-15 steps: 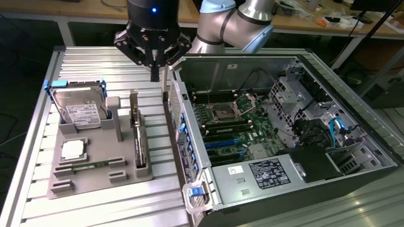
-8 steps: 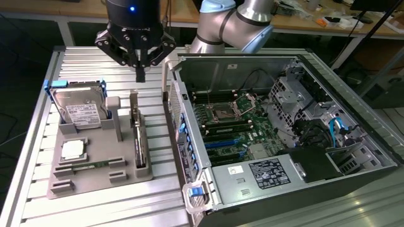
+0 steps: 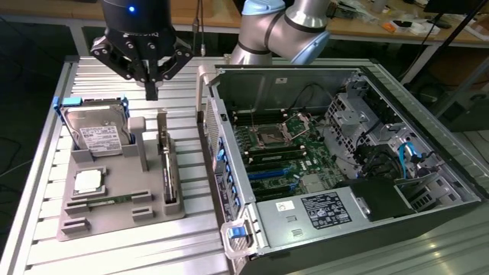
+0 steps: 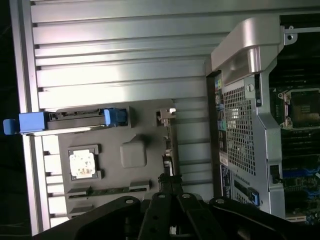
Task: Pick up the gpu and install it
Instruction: 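Reach for the gpu, then pick up the gpu and move the gpu toward the slot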
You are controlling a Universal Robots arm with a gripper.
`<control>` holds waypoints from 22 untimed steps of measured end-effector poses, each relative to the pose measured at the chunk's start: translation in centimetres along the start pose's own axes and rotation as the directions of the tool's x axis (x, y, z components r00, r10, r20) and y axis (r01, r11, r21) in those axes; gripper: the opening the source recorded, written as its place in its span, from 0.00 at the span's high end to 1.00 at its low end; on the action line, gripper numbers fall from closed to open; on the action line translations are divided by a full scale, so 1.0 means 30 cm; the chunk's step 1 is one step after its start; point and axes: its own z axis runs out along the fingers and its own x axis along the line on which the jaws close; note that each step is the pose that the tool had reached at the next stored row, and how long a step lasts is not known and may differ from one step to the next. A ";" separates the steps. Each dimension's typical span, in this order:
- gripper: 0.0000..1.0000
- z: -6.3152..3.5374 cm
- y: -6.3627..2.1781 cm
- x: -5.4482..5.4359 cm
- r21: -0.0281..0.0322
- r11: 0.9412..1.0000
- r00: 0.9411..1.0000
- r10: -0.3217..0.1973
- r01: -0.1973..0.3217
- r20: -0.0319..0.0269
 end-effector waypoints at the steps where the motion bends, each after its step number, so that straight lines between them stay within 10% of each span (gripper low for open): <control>1: 0.89 0.000 -0.001 0.012 0.000 1.000 1.000 0.000 0.000 0.000; 18: 0.89 -0.001 -0.003 0.039 0.000 1.000 1.000 0.000 0.000 0.001; 22: 0.77 -0.001 -0.003 0.040 0.000 1.000 1.000 0.000 0.000 0.001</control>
